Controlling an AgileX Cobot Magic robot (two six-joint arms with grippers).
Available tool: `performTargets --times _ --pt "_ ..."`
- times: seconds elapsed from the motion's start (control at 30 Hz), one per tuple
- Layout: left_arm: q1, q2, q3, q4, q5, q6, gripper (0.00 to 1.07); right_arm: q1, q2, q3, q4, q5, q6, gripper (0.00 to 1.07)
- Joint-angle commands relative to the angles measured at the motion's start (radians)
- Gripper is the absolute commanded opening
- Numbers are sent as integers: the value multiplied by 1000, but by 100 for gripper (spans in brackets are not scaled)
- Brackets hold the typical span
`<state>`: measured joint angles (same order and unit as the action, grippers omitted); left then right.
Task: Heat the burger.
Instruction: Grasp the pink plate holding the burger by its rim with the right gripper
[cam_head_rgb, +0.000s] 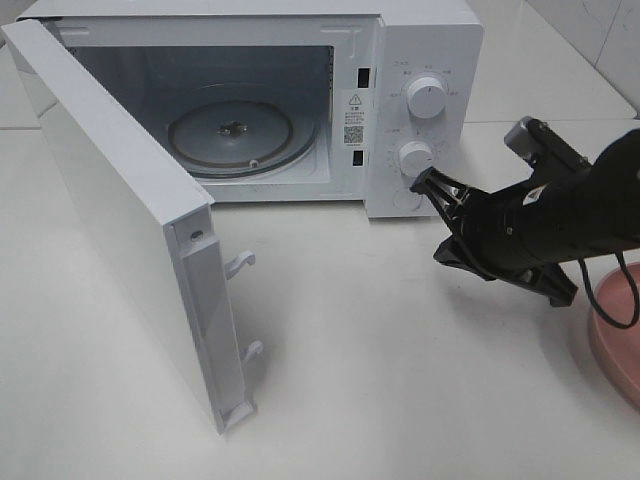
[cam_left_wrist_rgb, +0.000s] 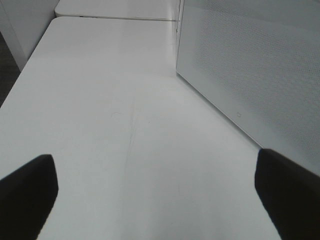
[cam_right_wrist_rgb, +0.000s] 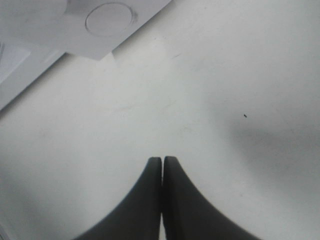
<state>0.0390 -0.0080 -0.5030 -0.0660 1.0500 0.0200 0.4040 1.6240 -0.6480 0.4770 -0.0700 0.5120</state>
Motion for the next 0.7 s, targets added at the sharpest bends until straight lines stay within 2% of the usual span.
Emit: performTargets --times 0.03,0.07,0.23,0.3,0.33,0.7 --pt "-6 -17 3 -7 -13 2 100 -34 -17 -68 -7 175 -212 0" --pt "-6 -17 3 -7 -13 2 100 -54 -17 -107 -7 283 -313 0" --pt "-6 -17 3 -7 -13 2 100 -83 -17 -174 -13 458 -502 1" --pt "-6 -17 3 -7 -13 2 100 -87 -17 -196 -42 518 -587 2" --pt "-6 -17 3 -7 -13 2 100 -87 -17 -215 -95 581 -642 2" --pt "-6 -17 3 -7 -13 2 100 -87 -18 -255 -275 840 -637 5"
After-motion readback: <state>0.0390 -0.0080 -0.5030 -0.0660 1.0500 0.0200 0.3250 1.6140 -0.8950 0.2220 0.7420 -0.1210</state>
